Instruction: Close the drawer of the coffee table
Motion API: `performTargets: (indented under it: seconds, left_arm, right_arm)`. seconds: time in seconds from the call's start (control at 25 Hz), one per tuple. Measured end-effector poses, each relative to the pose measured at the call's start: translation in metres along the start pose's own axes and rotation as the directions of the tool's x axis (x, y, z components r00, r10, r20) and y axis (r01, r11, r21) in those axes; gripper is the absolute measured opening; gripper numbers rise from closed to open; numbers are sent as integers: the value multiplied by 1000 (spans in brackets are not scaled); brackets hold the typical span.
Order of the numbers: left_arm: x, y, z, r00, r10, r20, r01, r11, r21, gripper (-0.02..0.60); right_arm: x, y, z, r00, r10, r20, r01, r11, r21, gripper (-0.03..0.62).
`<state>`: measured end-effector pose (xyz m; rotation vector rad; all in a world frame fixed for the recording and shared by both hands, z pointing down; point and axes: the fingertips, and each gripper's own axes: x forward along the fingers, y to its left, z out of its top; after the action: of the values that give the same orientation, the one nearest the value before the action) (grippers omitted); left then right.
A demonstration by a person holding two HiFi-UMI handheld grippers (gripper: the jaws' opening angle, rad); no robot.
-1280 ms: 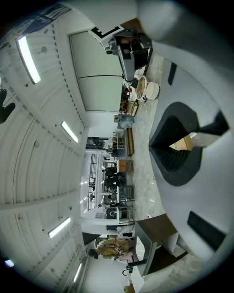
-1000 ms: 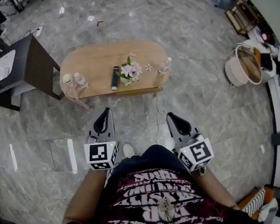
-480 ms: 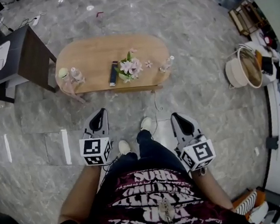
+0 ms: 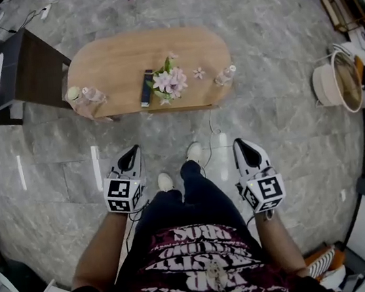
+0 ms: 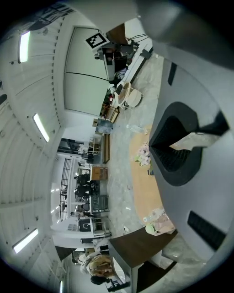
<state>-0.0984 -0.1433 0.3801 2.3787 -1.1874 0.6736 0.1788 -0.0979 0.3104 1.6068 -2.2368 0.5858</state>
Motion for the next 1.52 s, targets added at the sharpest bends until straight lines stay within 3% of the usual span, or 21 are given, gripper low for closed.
performTargets:
  seconds: [0.28, 0.48, 0.64, 0.68, 0.8, 0.84, 0.88, 0.92, 1.04, 1.12, 1.28, 1.36, 1.52]
  left_arm:
    - [92, 8, -44, 992, -11, -123, 21, 997, 79, 23]
    - [144, 18, -117, 966, -17, -259, 55, 988, 142, 23]
    - [202, 39, -182, 946, 6, -323, 58, 980, 188, 25]
    - [215, 44, -198, 940, 13, -341, 55, 981, 188, 28]
    - [253, 57, -242, 915, 17, -402, 63, 981, 183, 124]
    - [266, 63, -254, 907, 18, -421, 65, 981, 182, 148]
    - [277, 69, -266, 898, 19, -439, 68, 981, 182, 168]
    - [287, 74, -277, 889, 21, -458, 74, 980, 187, 181]
    - [313, 85, -305, 862, 38, -506, 111, 959, 261, 187]
    - [328, 93, -317, 855, 62, -515, 101, 954, 281, 199]
    - [340, 125, -331, 835, 168, -524, -38, 967, 250, 219]
    - [350, 133, -329, 845, 182, -503, -78, 972, 220, 221]
    - [369, 135, -324, 872, 161, -462, -68, 975, 212, 226]
  right_arm:
    - [76, -67, -50, 986, 121, -116, -126, 991, -36, 35]
    - [133, -94, -118, 950, 202, -239, -240, 960, -142, 35]
    - [191, -114, -186, 912, 245, -328, -316, 931, -181, 36]
    - [205, -120, -205, 905, 244, -349, -325, 926, -193, 37]
    - [241, -145, -260, 877, 204, -434, -334, 909, -247, 38]
    - [253, -154, -278, 865, 186, -466, -341, 900, -272, 56]
    - [263, -163, -297, 847, 169, -503, -353, 888, -296, 132]
    - [271, -170, -316, 825, 153, -544, -371, 872, -318, 181]
    - [289, -192, -366, 761, 92, -642, -431, 811, -394, 206]
    - [298, -204, -387, 738, 53, -673, -450, 781, -432, 210]
    - [314, -208, -408, 731, 30, -682, -447, 776, -445, 215]
    - [322, -208, -413, 740, 32, -672, -442, 776, -450, 215]
    - [341, -197, -414, 763, 70, -643, -449, 773, -449, 215]
